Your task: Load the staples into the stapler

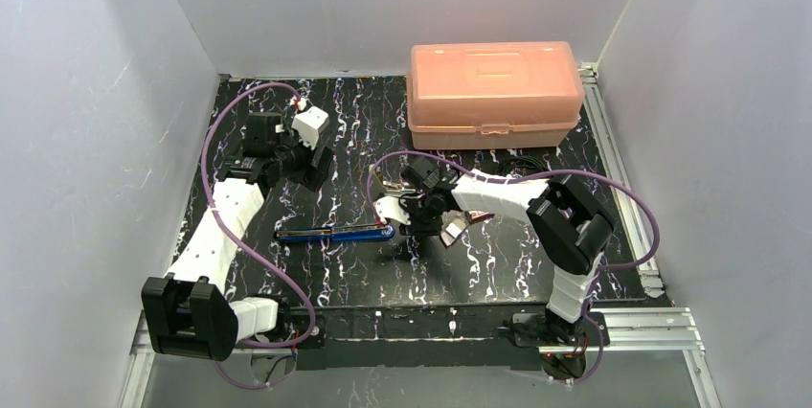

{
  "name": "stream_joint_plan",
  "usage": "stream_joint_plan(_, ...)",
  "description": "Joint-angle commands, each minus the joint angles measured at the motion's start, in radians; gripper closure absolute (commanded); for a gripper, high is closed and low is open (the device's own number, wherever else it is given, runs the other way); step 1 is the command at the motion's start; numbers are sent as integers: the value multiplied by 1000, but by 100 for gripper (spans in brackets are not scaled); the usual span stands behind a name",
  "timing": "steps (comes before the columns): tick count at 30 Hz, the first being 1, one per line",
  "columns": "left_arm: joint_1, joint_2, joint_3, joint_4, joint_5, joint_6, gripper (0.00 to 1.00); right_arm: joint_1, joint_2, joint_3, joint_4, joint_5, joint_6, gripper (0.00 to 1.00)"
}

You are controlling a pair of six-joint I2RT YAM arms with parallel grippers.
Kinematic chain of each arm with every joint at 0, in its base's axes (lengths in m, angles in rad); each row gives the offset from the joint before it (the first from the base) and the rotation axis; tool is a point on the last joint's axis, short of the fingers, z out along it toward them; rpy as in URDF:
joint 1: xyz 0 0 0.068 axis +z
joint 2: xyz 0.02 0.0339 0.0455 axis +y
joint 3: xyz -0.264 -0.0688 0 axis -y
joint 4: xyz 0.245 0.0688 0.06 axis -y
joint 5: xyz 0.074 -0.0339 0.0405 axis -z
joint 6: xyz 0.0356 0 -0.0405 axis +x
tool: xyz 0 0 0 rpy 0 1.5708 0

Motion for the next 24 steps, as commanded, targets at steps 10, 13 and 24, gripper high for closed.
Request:
stream_joint_plan(10,12,-36,-13,-8,22,9,18,-13,31,56,-37,-7,-20,77)
stream_joint_plan(13,12,-36,-11,-9,22,11,18,-14,31,64,-44,-10,-17,82)
stream_joint_plan(24,12,-35,1,-14,32,7,18,-20,-2,124,-79,-34,38,91)
